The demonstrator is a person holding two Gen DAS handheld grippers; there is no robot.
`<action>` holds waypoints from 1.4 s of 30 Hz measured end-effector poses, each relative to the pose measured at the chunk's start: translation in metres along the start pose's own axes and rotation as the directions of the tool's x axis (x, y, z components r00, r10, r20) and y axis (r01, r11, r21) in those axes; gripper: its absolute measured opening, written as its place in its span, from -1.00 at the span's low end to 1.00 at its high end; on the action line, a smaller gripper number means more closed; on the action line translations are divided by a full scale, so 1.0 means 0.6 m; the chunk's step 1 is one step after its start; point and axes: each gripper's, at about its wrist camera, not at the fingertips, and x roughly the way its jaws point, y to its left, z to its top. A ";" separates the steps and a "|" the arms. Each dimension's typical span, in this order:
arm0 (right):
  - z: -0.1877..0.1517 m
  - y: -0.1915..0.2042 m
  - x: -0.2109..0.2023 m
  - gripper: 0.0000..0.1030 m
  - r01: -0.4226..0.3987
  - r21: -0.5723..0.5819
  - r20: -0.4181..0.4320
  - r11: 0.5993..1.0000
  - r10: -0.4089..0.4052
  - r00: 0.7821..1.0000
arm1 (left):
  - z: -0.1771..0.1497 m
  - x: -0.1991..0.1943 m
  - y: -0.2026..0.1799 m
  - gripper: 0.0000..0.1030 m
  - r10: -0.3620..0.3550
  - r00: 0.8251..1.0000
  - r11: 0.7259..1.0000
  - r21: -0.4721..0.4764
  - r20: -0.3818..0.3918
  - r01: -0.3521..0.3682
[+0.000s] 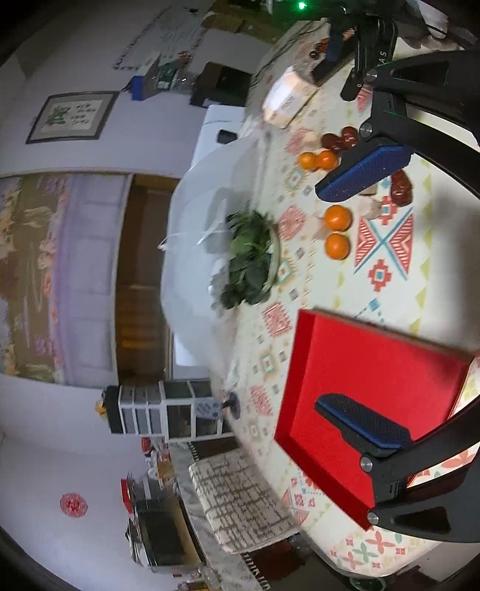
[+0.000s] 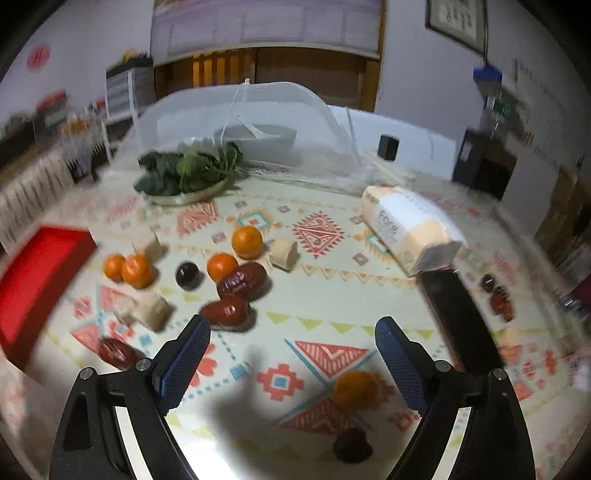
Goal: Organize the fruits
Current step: 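Move both tools toward the dark red dates beside the oranges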
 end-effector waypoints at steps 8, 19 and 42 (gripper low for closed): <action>-0.018 0.053 -0.033 0.82 0.160 -0.123 0.079 0.979 -0.151 0.985 | -0.012 0.010 -0.018 1.00 -0.007 1.000 1.000 0.015 -0.025 0.008; -0.021 0.048 -0.010 0.82 0.156 -0.134 0.051 0.979 -0.150 0.987 | -0.015 0.045 -0.046 1.00 -0.011 0.998 0.999 0.041 -0.068 0.014; -0.022 0.034 0.018 0.82 0.071 -0.101 -0.012 0.992 -0.073 0.997 | -0.028 0.075 -0.050 1.00 0.029 0.992 0.998 0.064 -0.119 -0.021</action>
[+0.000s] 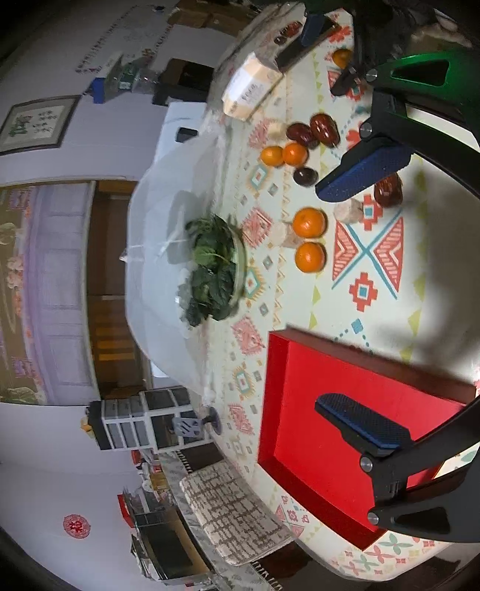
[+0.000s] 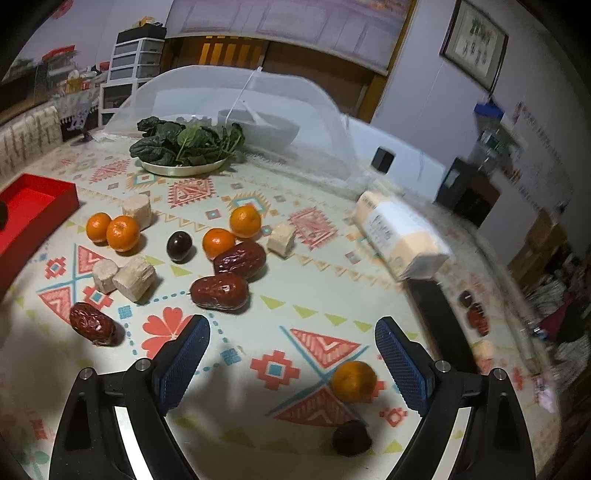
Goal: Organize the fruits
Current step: 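Move both tools toward the dark red dates beside the oranges, then close the left tool on a red date while the right tool grasps another date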
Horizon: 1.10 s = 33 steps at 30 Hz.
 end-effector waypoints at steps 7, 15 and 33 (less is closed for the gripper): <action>0.023 -0.056 0.063 0.67 -0.331 0.213 -0.060 0.919 0.350 0.935 | -0.021 0.044 -0.020 0.76 -0.190 0.970 0.981 0.020 -0.153 0.195; 0.034 -0.035 0.118 0.42 -0.398 0.283 -0.122 0.873 0.444 0.888 | -0.037 0.082 -0.093 0.38 -0.307 0.920 0.934 0.110 -0.242 0.341; 0.041 -0.006 0.136 0.00 -0.404 0.303 -0.143 0.863 0.460 0.876 | -0.060 0.118 -0.112 -0.13 -0.343 0.869 0.915 0.082 -0.357 0.395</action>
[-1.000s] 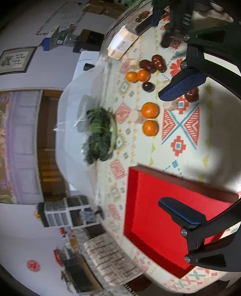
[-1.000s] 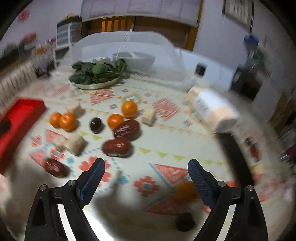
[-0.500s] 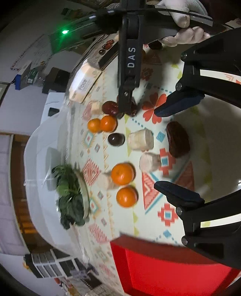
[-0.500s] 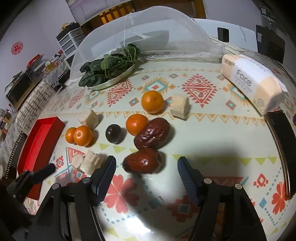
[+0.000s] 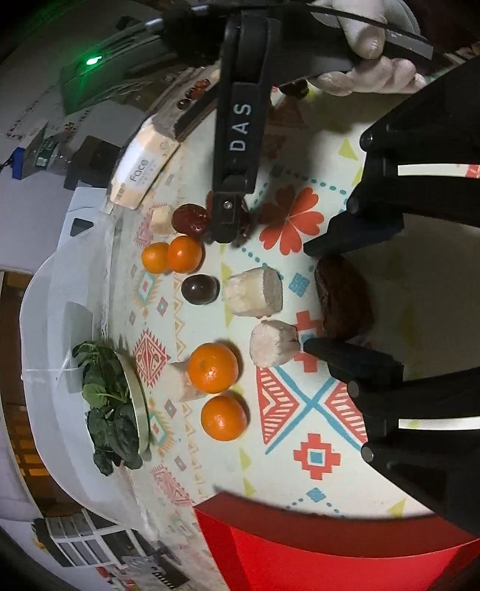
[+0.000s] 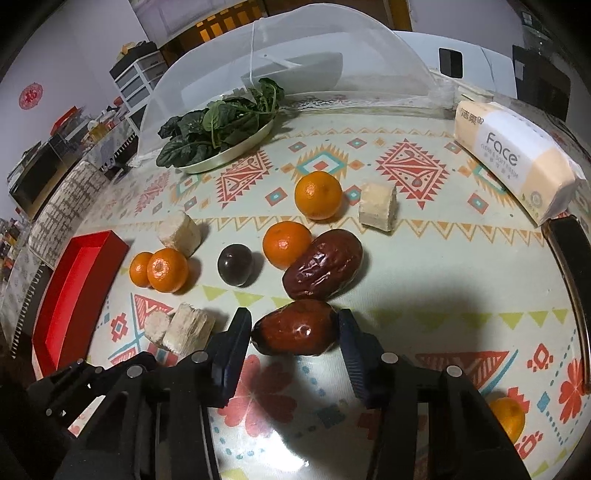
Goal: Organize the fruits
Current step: 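Close the left tool on a red date while the right tool grasps another date, then carry the dates over the red tray and open both tools to drop them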
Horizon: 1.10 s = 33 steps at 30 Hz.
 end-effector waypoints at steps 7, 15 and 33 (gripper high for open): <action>-0.007 0.004 -0.041 0.00 -0.038 0.020 0.040 0.999 0.037 0.998 | -0.001 -0.059 0.035 -0.13 -0.008 0.998 0.997 -0.079 0.068 0.013; -0.008 0.087 -0.090 0.00 -0.126 -0.068 0.073 0.990 0.131 0.989 | -0.006 -0.166 0.174 -0.13 0.133 0.974 0.962 -0.259 0.185 -0.082; -0.036 0.450 0.025 0.00 -0.334 -0.351 -0.134 0.875 0.306 0.942 | -0.081 -0.220 0.458 -0.13 0.364 0.927 0.808 -0.526 0.088 -0.267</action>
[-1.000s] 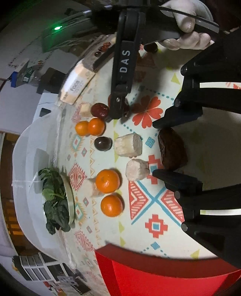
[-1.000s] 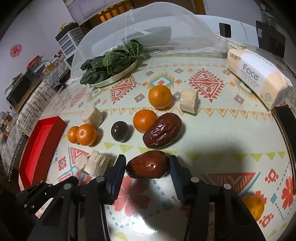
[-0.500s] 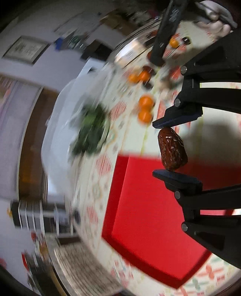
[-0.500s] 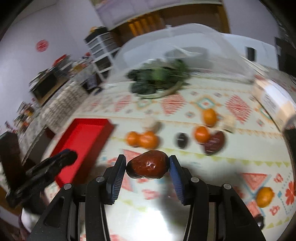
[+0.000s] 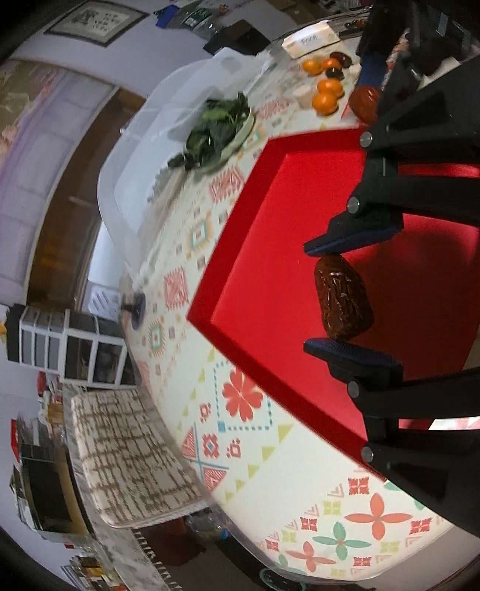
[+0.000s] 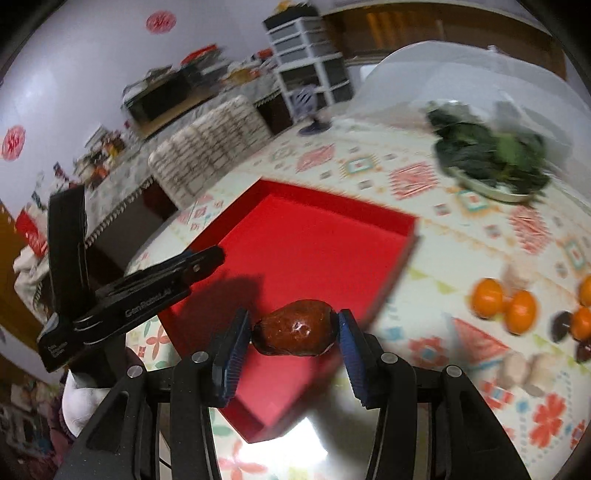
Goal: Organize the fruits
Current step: 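Carry the dates over the red tray and open both tools to drop them, then grasp the white cylindrical chunk with the left tool while the right grasps the beige square chunk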
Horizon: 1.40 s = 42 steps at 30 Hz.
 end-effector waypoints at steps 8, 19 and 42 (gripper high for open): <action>0.001 0.038 0.082 0.01 0.020 -0.052 -0.078 0.998 -0.024 0.997 | 0.006 0.014 0.039 -0.10 -0.012 1.000 0.998 -0.062 -0.020 0.011; 0.004 0.032 0.041 0.42 0.024 -0.030 -0.002 0.999 -0.024 1.000 | 0.010 -0.036 0.029 0.41 -0.037 0.998 0.993 -0.113 0.053 0.043; -0.116 -0.290 -0.192 0.42 0.227 0.335 0.133 0.914 -0.285 0.949 | -0.077 -0.059 -0.292 0.65 -0.270 0.963 0.924 0.278 -0.010 0.262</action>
